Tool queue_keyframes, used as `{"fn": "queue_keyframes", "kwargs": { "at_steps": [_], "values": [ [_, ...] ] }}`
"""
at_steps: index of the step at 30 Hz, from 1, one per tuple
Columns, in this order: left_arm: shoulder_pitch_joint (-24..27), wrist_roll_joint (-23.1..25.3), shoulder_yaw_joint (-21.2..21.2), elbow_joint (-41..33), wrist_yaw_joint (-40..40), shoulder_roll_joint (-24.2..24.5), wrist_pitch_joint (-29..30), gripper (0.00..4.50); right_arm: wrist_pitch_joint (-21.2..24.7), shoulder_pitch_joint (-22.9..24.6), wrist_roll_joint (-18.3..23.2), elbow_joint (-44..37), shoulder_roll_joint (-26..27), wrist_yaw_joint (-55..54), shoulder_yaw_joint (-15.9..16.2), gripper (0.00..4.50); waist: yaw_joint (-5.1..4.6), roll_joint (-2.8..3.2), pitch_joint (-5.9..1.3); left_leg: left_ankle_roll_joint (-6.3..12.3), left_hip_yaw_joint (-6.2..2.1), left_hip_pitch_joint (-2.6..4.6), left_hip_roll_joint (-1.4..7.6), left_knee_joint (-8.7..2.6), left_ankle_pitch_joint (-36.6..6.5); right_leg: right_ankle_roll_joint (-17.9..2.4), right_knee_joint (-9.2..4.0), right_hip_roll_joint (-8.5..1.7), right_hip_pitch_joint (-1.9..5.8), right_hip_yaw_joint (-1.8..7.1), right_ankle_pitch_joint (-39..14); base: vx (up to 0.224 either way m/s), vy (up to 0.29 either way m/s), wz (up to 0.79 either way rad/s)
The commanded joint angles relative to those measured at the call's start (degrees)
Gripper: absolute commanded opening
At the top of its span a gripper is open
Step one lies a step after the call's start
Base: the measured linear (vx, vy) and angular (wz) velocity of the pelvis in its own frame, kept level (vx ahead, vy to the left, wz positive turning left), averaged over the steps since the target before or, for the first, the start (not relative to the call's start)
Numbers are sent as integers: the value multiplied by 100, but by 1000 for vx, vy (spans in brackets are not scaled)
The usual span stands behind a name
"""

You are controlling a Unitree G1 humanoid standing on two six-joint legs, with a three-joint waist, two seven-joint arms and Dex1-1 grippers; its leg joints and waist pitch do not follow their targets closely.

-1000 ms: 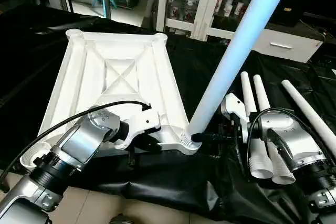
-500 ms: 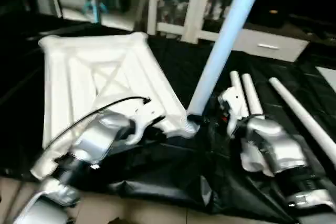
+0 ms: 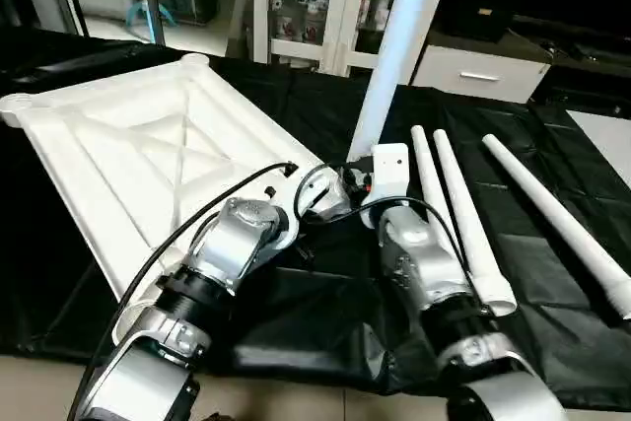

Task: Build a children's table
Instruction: Rotate leg to tighten

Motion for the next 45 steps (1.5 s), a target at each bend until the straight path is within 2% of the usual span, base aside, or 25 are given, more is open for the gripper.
{"fn": "queue_keyframes", "kwargs": {
  "at_steps": [1, 3, 4, 5, 6, 7, 9, 12, 14, 15, 17, 21, 26, 31, 35, 38, 42, 43, 45],
  "values": [
    [-100, 48, 36, -63, 1, 48, -252, 0, 4, 94, 198, 288, 37, 419, -87, 188, 21, 100, -317, -244, -79, 20, 194, -479, -1717, -762, -482, -328, 142, 262, -1048, 0, 0, 0],
    [-60, 55, 26, -81, -50, 104, -268, 0, -65, 87, 313, 159, 23, 656, -95, 188, 32, 105, -317, -159, -59, 12, 189, -471, -1458, -827, -459, -325, 170, 266, -747, 0, 0, 0],
    [-27, 53, -4, -112, -109, 163, -291, 0, -97, 95, 326, 59, -30, 766, -53, 223, 33, 111, -317, -141, -58, 6, 191, -472, -1367, -856, -451, -319, 186, 263, -667, 0, 0, 0],
    [-9, 49, -20, -132, -144, 192, -296, 0, -123, 103, 311, 4, -64, 784, -26, 223, 34, 108, -318, -133, -52, 6, 189, -468, -1329, -870, -451, -317, 186, 264, -638, 0, 0, 0],
    [46, 36, -63, -193, -257, 275, -343, 0, -137, 137, 331, -173, -154, 909, 8, 257, 48, 117, -324, -126, -56, 5, 192, -466, -1232, -886, -442, -321, 203, 262, -556, 0, 0, 0],
    [74, 28, -84, -225, -319, 317, -374, 0, -136, 155, 352, -263, -198, 984, 16, 257, 44, 111, -340, -92, -50, -5, 191, -449, -1105, -917, -415, -317, 213, 263, -371, 0, 0, 0],
    [146, 8, -126, -311, -457, 424, -351, 0, -73, 210, 372, -487, -345, 1152, -25, 275, 40, 113, -348, -43, -42, -18, 188, -433, -868, -982, -383, -309, 220, 262, -77, 0, 0, 0],
    [270, -22, -187, -421, -683, 603, -390, 0, 256, 360, 539, -987, -666, 1681, -124, 298, 56, 125, -367, 81, -27, -15, 185, -391, -535, -1105, -334, -281, 230, 256, 447, 0, 0, 0],
    [304, -33, -217, -464, -773, 651, -396, 0, 374, 406, 590, -1116, -771, 1890, -96, 301, 65, 113, -347, 124, -17, -15, 183, -400, -578, -1122, -350, -286, 222, 256, 369, 0, 0, 0],
    [348, -44, -263, -538, -885, 714, -425, 0, 508, 459, 662, -1274, -914, 2107, -83, 324, 76, 126, -340, 125, -20, -18, 189, -406, -662, -1133, -370, -290, 236, 256, 242, 0, 0, 0],
    [469, -131, -370, -747, -1231, 883, -394, 0, 858, 582, 855, -1662, -1334, 2680, -34, 338, 96, 119, -339, 115, -19, -12, 204, -403, -701, -1151, -368, -296, 236, 261, 173, 0, 0, 0],
    [568, -134, -536, -892, -1559, 1107, -401, 0, 1074, 687, 994, -1957, -1739, 3273, 25, 375, 137, 122, -326, 80, -17, 2, 213, -413, -853, -1182, -394, -300, 219, 258, -110, 0, 0, 0],
    [690, -235, -616, -1133, -2033, 1384, -391, 0, 1380, 897, 1006, -2388, -2488, 4354, 312, 375, 196, 122, -320, 43, -13, 1, 215, -411, -881, -1173, -392, -298, 220, 259, -121, 0, 0, 0],
    [878, -467, -941, -1642, -2972, 1853, -491, 0, 1395, 969, 963, -2528, -3021, 5355, 650, 375, 214, 105, -322, 63, -15, 2, 217, -407, -897, -1239, -389, -307, 213, 252, -264, 0, 0, 0],
    [904, -489, -1005, -1716, -3150, 1945, -575, 0, 1305, 956, 889, -2522, -3141, 5587, 810, 375, 237, 108, -312, 85, -6, 9, 218, -400, -877, -1287, -387, -303, 194, 256, -264, 0, 0, 0],
    [909, -505, -966, -1689, -3204, 1938, -900, 0, 1238, 970, 863, -2542, -3122, 5718, 906, 375, 287, 84, -318, 55, -5, 20, 222, -399, -929, -1256, -396, -311, 190, 257, -383, 0, 0, 0],
    [792, -472, -742, -1517, -2882, 1813, -990, 0, 1251, 1005, 882, -2589, -3091, 5816, 937, 375, 327, 89, -323, 56, 4, 26, 216, -388, -807, -1273, -367, -296, 183, 255, -137, 0, 0, 0],
    [774, -482, -714, -1500, -2876, 1798, -1012, 28, 1242, 1007, 883, -2585, -3091, 5819, 943, 380, 340, 87, -329, 49, 3, 25, 216, -385, -830, -1274, -368, -308, 193, 257, -173, 0, 0, 0],
    [754, -472, -702, -1526, -2868, 1802, -1026, 56, 1223, 1025, 881, -2594, -3086, 5824, 947, 382, 351, 92, -328, 23, -2, 21, 217, -392, -891, -1245, -379, -316, 193, 256, -288, 0, 0, 0]
  ]
}}
